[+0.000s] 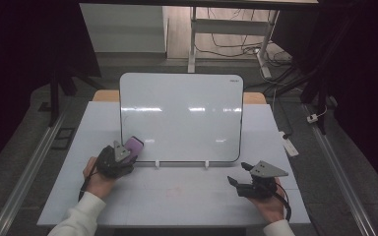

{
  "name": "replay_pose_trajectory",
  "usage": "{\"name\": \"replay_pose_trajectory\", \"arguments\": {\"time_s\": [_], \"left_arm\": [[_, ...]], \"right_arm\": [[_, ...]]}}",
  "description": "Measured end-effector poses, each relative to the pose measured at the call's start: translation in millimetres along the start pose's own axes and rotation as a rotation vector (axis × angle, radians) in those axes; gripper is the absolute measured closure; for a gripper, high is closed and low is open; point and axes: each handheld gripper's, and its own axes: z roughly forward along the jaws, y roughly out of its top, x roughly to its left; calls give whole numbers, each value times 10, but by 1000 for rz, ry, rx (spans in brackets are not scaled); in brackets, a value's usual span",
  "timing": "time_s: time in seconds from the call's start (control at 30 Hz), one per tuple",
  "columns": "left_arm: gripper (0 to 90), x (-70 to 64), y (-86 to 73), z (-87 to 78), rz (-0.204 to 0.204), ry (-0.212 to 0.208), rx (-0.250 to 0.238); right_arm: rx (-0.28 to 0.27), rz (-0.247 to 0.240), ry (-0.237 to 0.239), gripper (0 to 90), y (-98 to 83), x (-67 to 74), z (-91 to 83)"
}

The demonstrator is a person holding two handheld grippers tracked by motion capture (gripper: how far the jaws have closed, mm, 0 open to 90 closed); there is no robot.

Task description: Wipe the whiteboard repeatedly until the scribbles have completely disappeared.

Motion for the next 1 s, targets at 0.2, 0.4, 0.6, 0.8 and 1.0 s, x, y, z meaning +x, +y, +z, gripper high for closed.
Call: {"name": "replay_pose_trajectory", "arguments": {"time_s": [0.2, 0.4, 0.6, 0.8, 1.0], "left_arm": [[411, 63, -26, -25, 2, 13, 23], [411, 322, 284, -63, -41, 56, -12], [411, 638, 603, -127, -119, 98, -41], [411, 724, 664, -139, -141, 122, -59], [412, 648, 594, -144, -106, 136, -37]], "right_arm": [[-1, 1, -1, 273, -1, -4, -5], [0, 5, 0, 272, -2, -5, -6], [-3, 7, -2, 272, -5, -13, -12], [-3, 6, 0, 272, -6, -13, -11], [-2, 9, 0, 272, -6, -10, -11]]}}
